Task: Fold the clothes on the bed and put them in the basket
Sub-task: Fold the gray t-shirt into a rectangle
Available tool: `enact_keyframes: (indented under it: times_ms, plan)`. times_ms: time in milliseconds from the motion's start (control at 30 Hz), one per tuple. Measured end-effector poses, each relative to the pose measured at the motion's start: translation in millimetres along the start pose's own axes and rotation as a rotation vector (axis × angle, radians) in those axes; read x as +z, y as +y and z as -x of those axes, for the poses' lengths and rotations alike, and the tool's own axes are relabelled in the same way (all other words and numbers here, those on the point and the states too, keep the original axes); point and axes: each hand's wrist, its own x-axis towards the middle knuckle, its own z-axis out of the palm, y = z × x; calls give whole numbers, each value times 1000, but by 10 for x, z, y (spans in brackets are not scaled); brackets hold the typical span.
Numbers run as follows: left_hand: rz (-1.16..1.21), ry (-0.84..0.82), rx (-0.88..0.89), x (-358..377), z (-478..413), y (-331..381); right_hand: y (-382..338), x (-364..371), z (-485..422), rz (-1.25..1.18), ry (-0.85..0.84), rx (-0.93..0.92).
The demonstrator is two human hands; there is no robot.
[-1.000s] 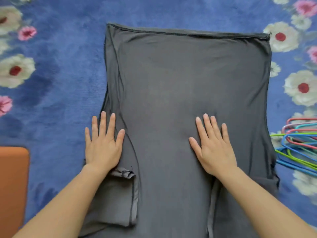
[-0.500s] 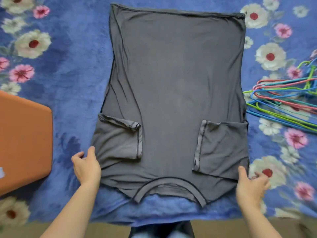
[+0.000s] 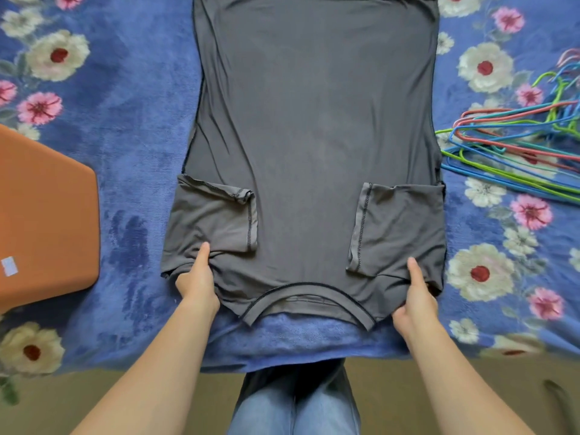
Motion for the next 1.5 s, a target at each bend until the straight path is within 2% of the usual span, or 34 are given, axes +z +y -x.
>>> enact_keyframes:
  times_ms: [133,233,433,533,667,800,1000,1133,1200,1233,1300,1367,1433,1500]
  plan:
    - [-155,104,161,-11,131,-10,59,-29,21,141,114,-101]
    - [-226,145,188,-204,240,-83,68,-181,119,263,139,-148]
    - [-306,226,-22,-869,800,-401,141,-849,557,384,250,-4]
    - [-280,254,-101,-962,1044,-350,29,-982,728,407,287,72]
    - [-182,267,-110,-739,1093,40,-313,-756,755,333,218,77]
    - [-41,235,-48,-157,1022,675,-838,-144,630,234,164,3]
    - [296,45,-31,904,745,1701,-1850,1045,289,-57,-172,42]
    - [585,-272,-42,1527,577,2269,-2386,1814,211,-306,-388,-17]
    - [621,-442,-19,1747,500,2388,-2480,2055,144,-337,-467,-13]
    - [559,-478,-6,1839,462,2381,-2462,2141,113,-274,-485,-19]
    - [253,-428,129,2017,318,2208,-2297,2287,-22,19,-448,-152]
    - [-105,-315,417,2095,128,1950,-2091,2358,-157,301,-363,-396]
    - [-427,-316,726,2137,-70,1801,-1995,2431,-322,542,-348,-669]
    - [-628,-329,899,2227,-176,1833,-2020,2543,-414,744,-382,-848]
